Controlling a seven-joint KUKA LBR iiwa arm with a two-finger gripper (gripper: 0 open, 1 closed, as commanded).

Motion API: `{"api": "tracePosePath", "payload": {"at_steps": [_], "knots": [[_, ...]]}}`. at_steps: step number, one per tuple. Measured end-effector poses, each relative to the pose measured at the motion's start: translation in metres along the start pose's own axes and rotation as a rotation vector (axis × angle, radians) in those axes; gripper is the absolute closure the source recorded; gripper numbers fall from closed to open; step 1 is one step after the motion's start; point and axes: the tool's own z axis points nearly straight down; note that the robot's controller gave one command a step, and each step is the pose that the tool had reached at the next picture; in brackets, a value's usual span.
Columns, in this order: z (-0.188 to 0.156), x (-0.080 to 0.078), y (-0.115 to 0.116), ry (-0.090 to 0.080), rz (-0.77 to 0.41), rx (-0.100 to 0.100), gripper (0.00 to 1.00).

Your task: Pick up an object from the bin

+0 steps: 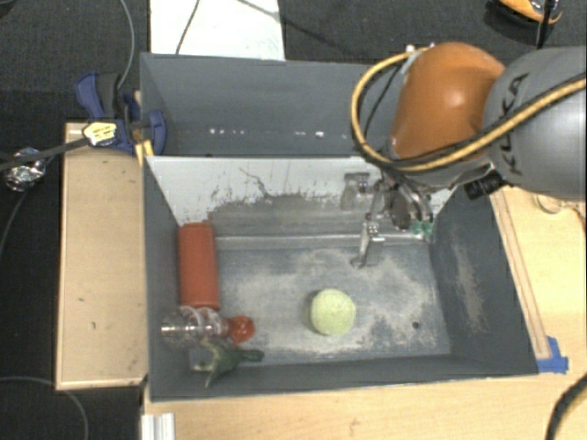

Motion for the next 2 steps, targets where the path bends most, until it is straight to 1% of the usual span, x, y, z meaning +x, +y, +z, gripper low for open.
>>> {"api": "tracePosePath", "payload": {"at_steps": [1, 2], "knots": [[-0.005, -0.001, 0.0, -0.008, 0.001, 0.0, 0.0], [0.032, 0.053, 0.001, -0.009, -0.002, -0.001, 0.0]]}}
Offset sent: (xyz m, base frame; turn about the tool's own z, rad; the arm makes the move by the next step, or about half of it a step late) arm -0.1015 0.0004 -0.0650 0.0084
